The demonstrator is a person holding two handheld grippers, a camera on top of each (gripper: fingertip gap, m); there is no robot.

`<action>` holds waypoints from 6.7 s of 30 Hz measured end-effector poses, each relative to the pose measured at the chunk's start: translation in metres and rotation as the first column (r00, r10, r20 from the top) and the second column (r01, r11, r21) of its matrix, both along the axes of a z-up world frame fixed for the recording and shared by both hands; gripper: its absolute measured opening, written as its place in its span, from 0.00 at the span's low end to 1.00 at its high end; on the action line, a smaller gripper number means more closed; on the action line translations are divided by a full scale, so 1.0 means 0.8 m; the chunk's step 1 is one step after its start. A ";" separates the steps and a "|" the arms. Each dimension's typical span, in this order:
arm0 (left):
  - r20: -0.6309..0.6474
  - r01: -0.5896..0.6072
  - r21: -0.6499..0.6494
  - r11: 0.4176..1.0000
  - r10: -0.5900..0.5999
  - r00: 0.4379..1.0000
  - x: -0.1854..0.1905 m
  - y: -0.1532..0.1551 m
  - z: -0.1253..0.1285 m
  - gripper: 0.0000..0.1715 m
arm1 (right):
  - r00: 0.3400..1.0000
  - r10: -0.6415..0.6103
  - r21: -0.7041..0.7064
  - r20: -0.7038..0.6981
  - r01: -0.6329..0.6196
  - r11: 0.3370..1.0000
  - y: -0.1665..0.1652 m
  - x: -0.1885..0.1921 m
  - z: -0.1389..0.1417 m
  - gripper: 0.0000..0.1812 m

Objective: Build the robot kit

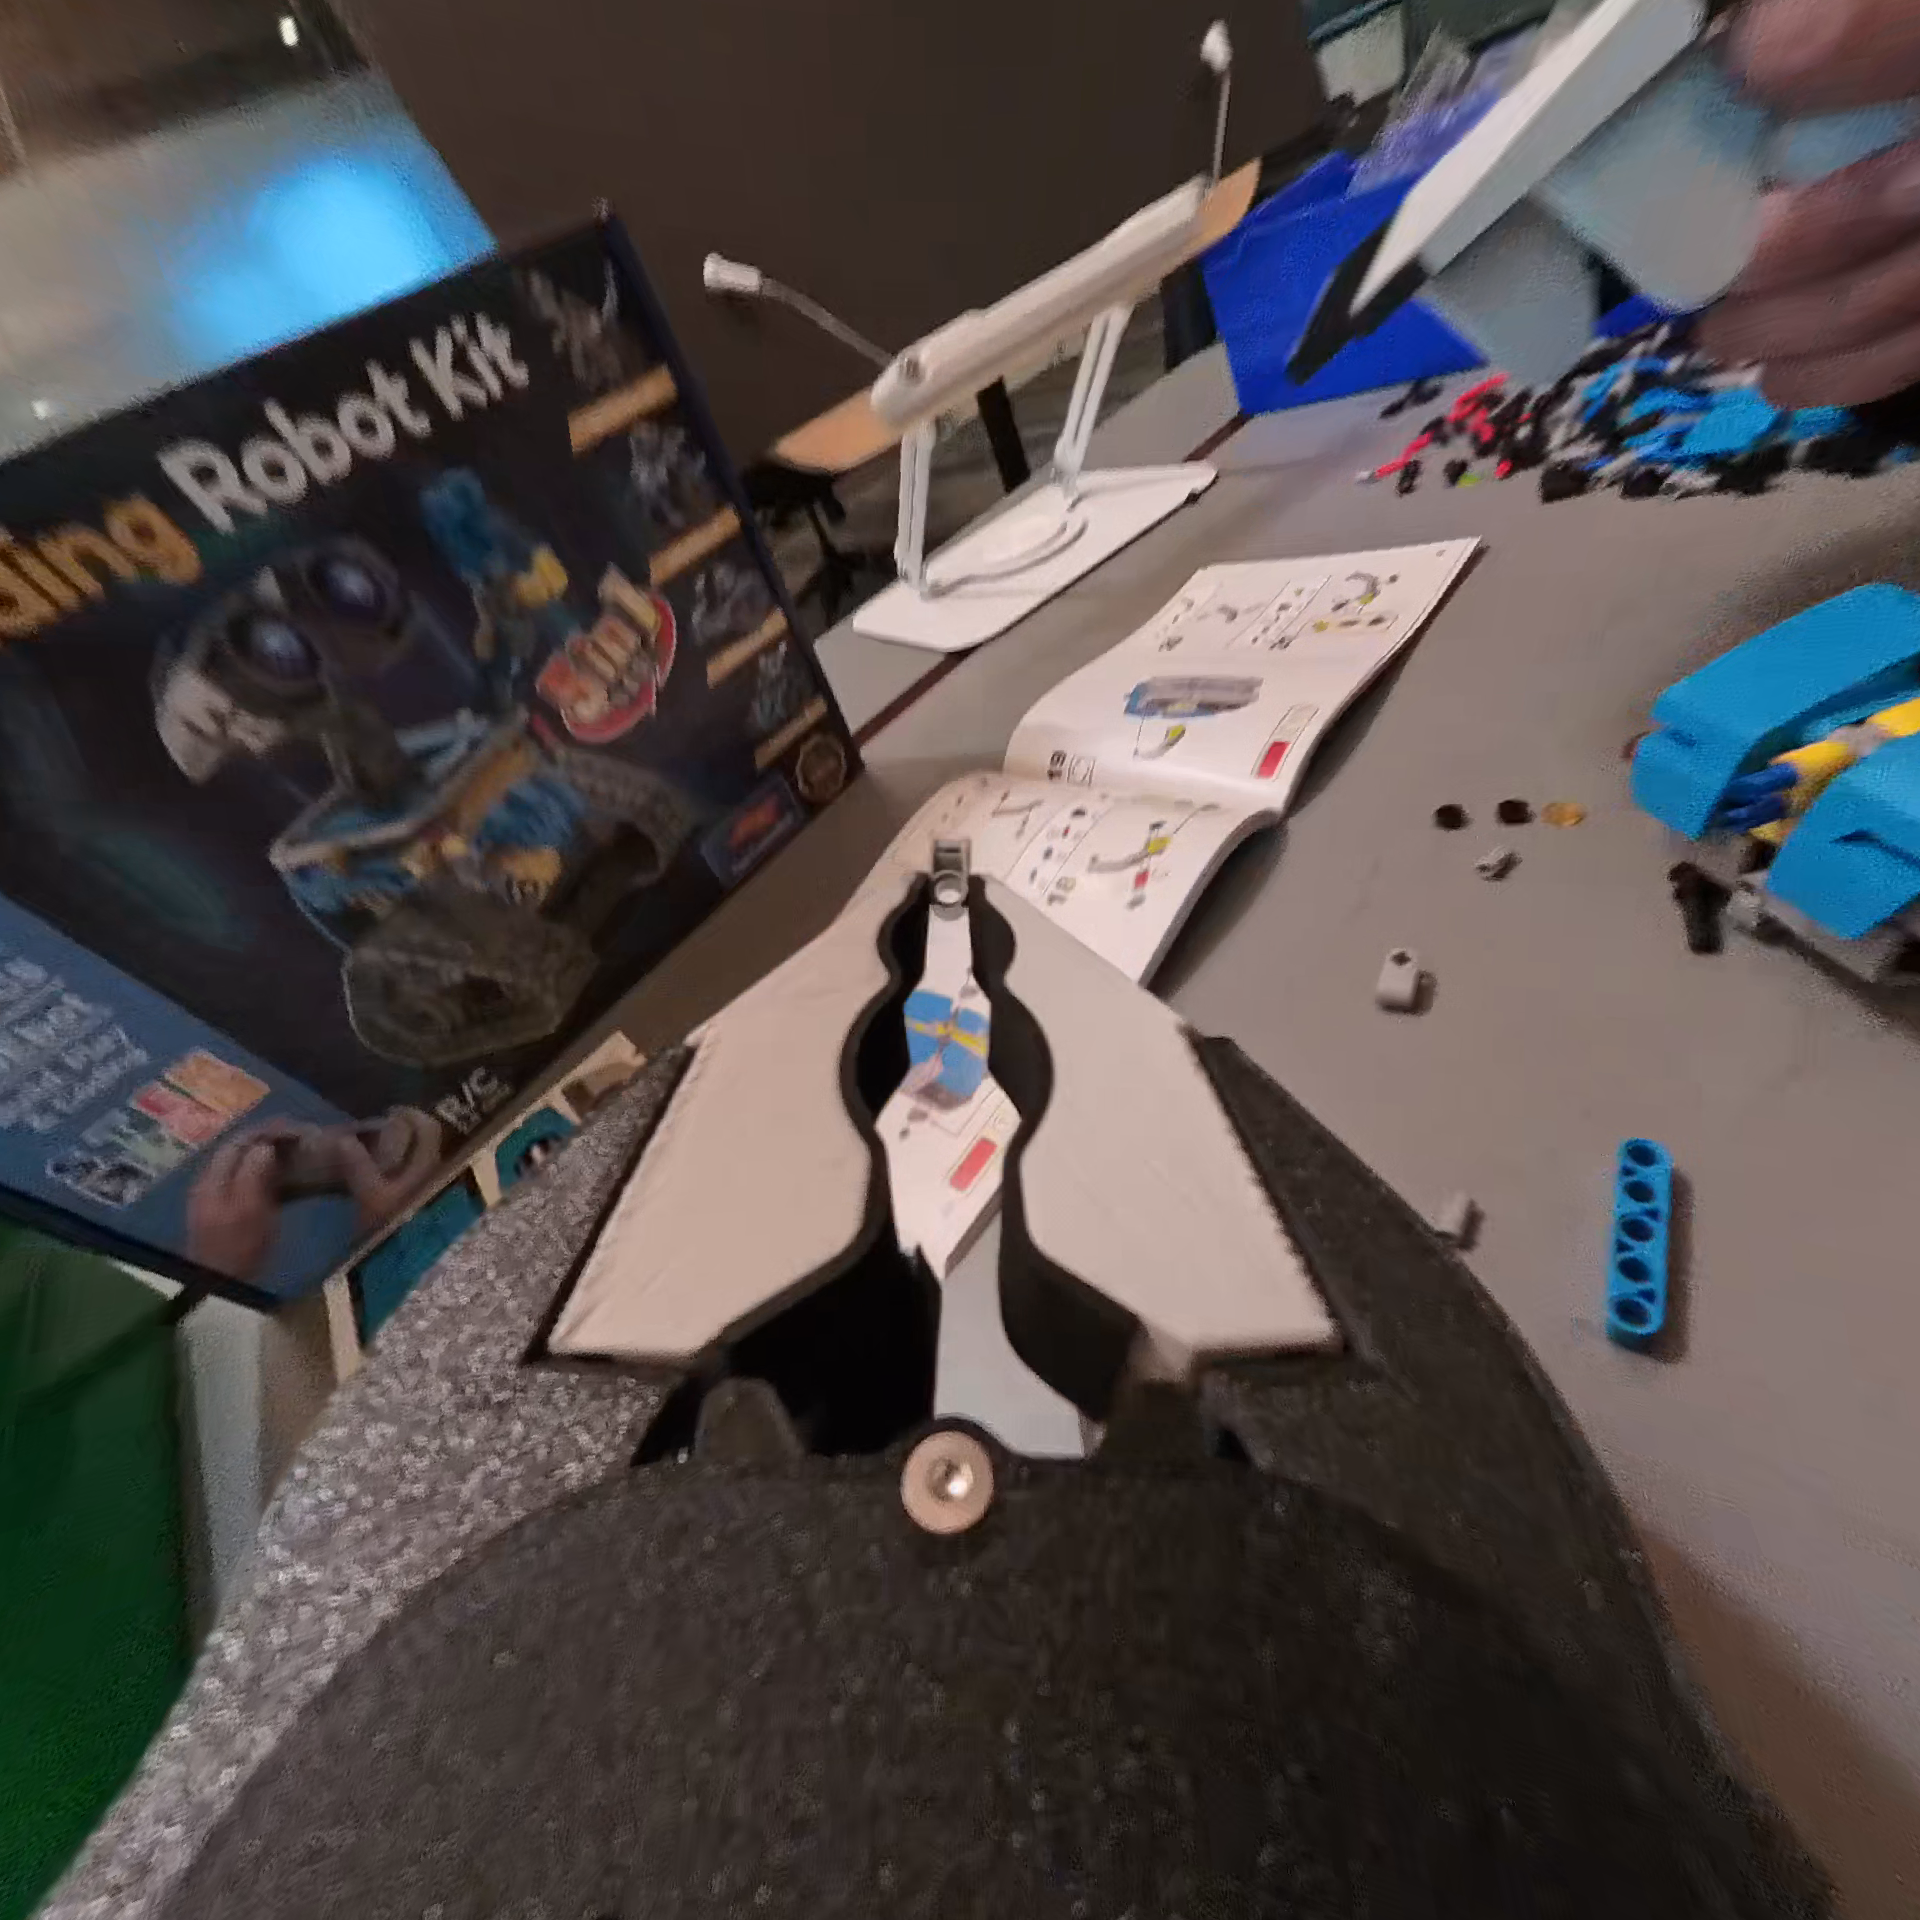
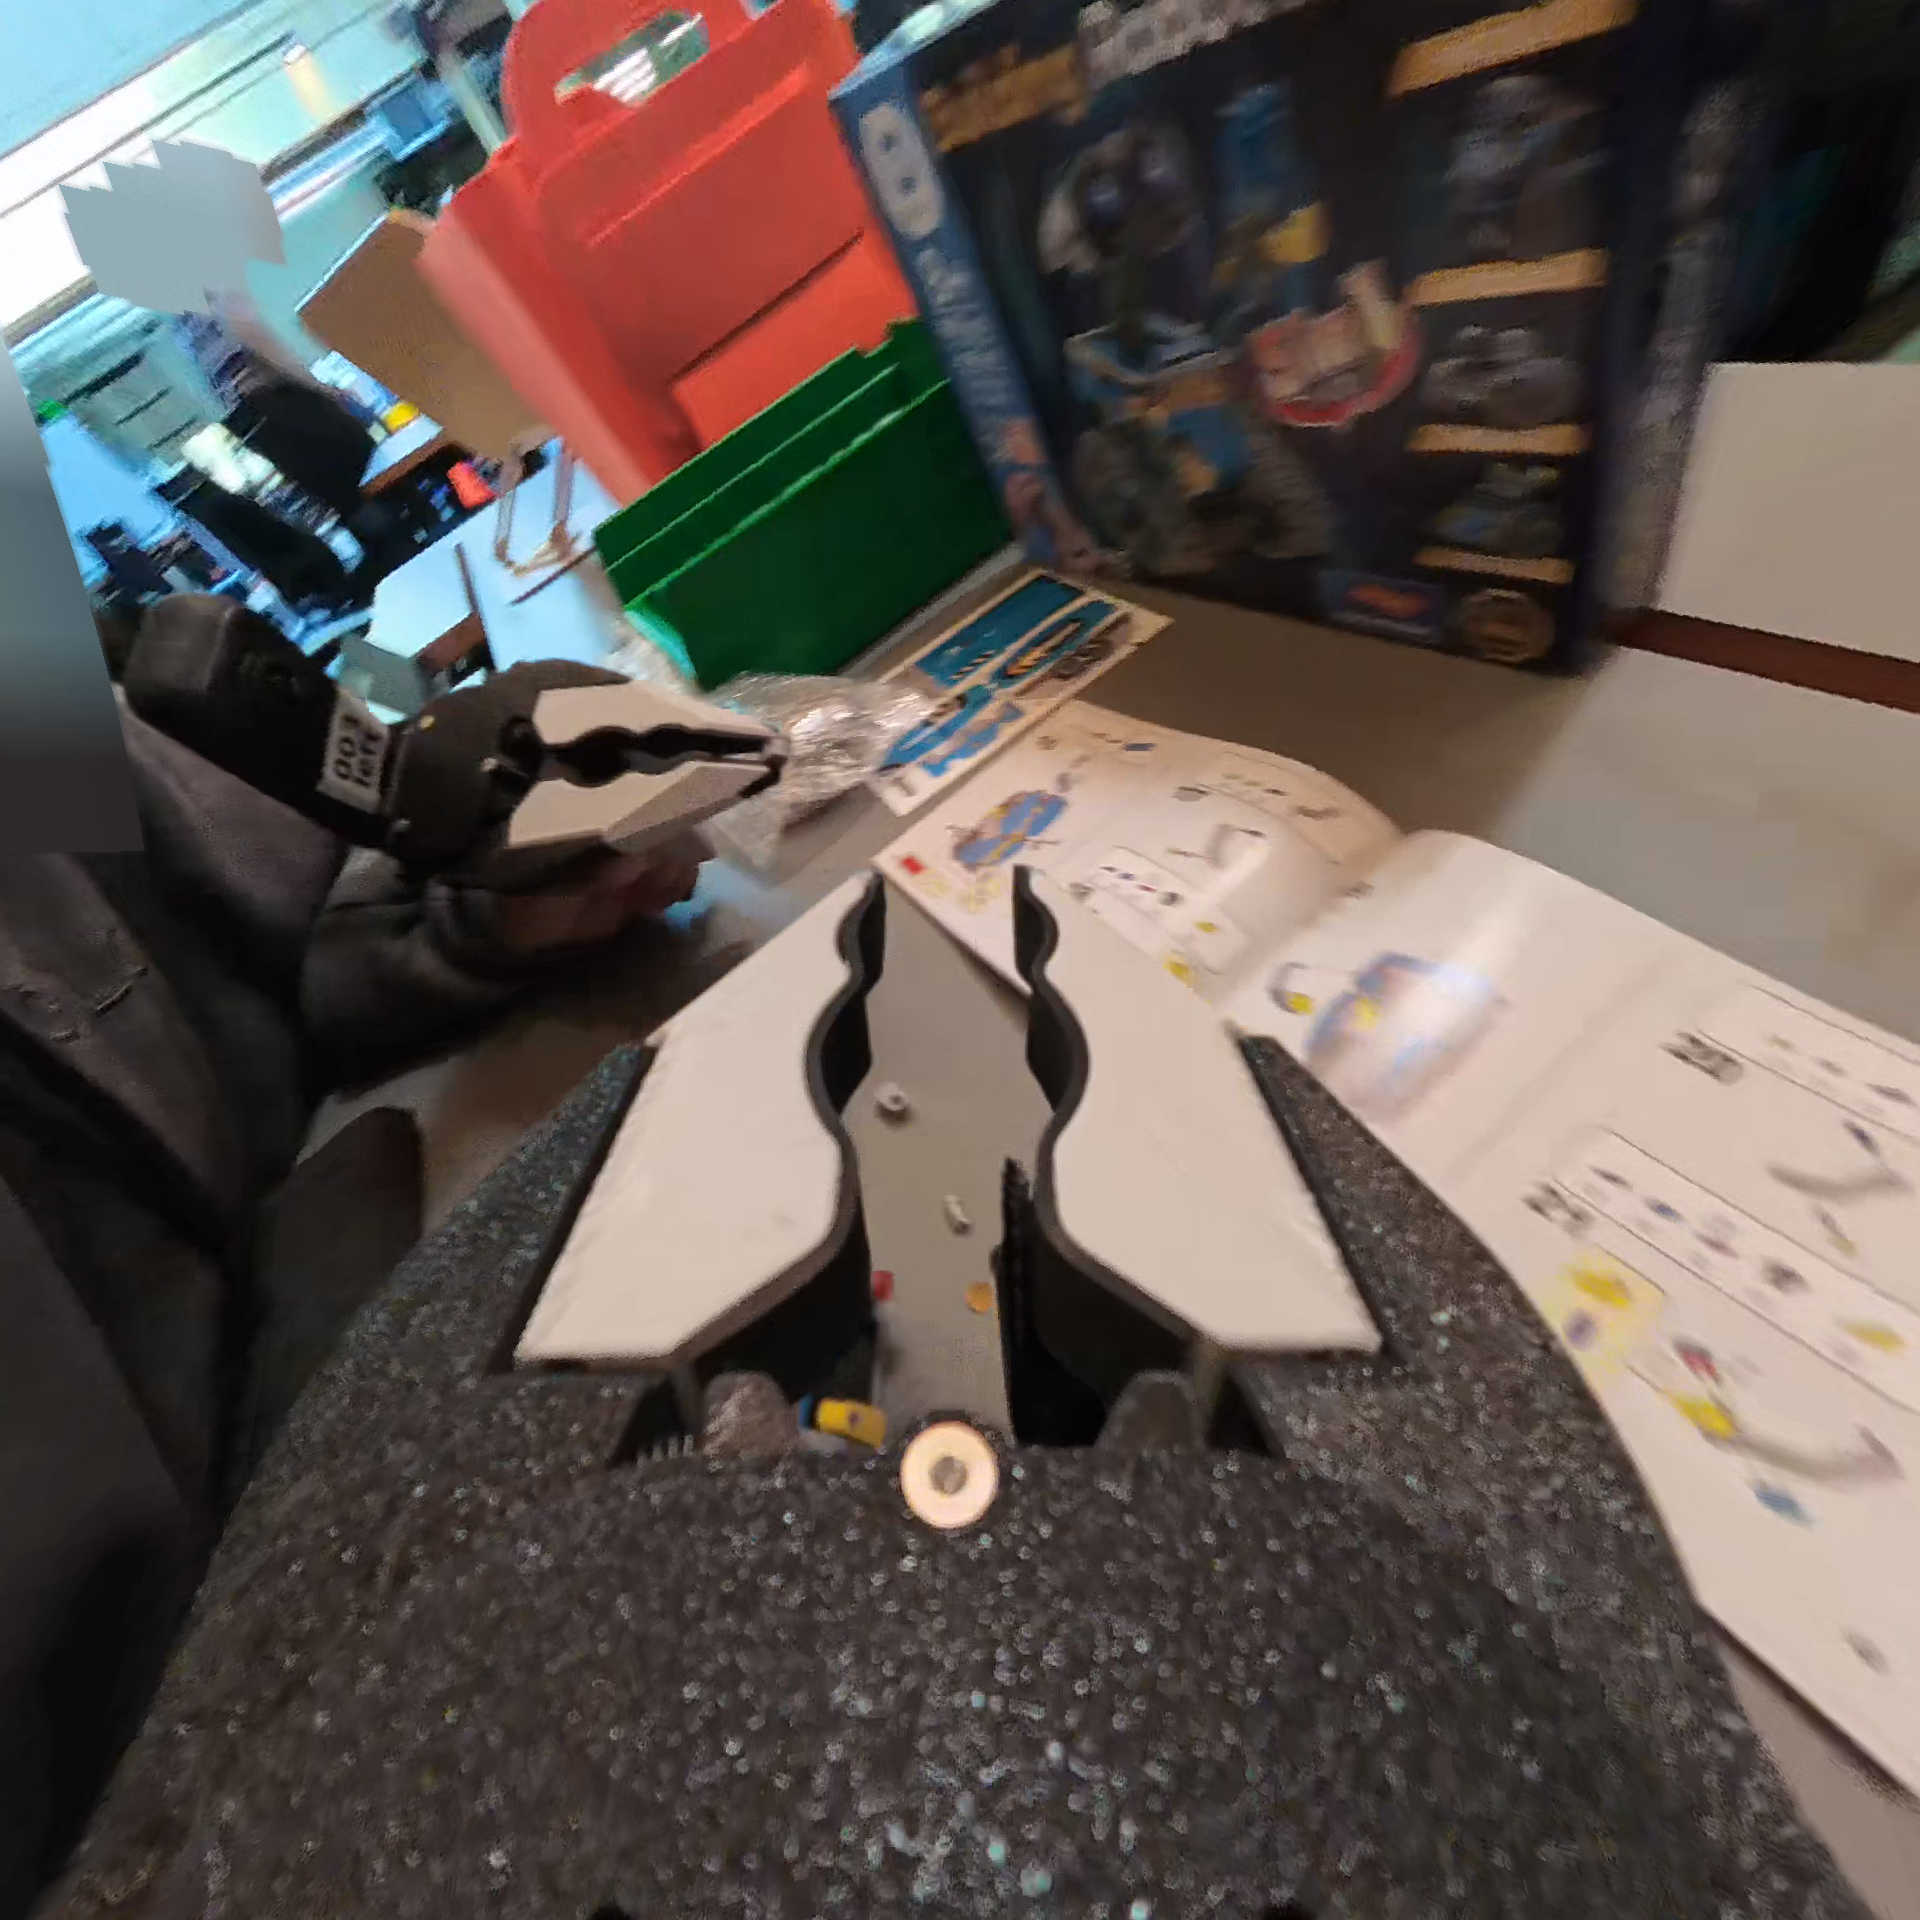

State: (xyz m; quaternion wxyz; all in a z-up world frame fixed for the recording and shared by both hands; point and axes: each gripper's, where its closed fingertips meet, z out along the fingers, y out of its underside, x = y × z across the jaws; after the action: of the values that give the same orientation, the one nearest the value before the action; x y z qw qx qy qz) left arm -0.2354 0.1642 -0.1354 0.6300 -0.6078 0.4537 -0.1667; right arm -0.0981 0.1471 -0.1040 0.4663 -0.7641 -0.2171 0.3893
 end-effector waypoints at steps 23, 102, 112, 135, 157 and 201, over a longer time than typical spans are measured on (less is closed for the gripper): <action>0.379 0.395 -0.276 0.876 -0.278 0.883 0.015 -0.033 0.031 0.04 | 0.991 -0.074 -0.195 -0.109 0.052 0.980 0.020 0.031 -0.061 0.15; 0.914 0.882 -0.401 -0.248 -0.173 0.367 0.054 -0.159 0.062 0.16 | 0.790 0.596 0.086 -0.146 -0.590 0.803 -0.131 -0.123 0.027 0.04; 0.938 0.856 -0.345 -0.386 -0.164 0.304 0.049 -0.178 0.068 0.12 | 0.743 0.659 0.094 -0.113 -0.653 0.752 -0.151 -0.139 0.023 0.04; 0.935 0.807 -0.349 -0.476 -0.228 0.270 0.043 -0.209 0.069 0.06 | 0.679 0.728 0.082 -0.091 -0.724 0.685 -0.179 -0.145 0.019 0.04; 0.749 0.853 -0.482 0.198 -0.411 0.519 0.007 -0.115 0.052 0.03 | 0.905 0.418 0.196 0.075 -0.424 0.884 -0.109 -0.083 0.037 0.11; 0.349 0.554 -0.497 0.668 -0.431 0.832 0.004 -0.061 -0.005 0.04 | 0.424 0.476 -0.249 0.771 -0.487 0.837 -0.049 -0.059 -0.138 0.02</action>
State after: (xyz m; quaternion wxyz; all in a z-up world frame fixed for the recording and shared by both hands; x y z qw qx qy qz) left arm -0.2319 0.1155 -0.1393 0.3878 -0.6031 0.4622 -0.5217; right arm -0.1457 0.1077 -0.2140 0.1884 -0.7568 -0.6156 0.1126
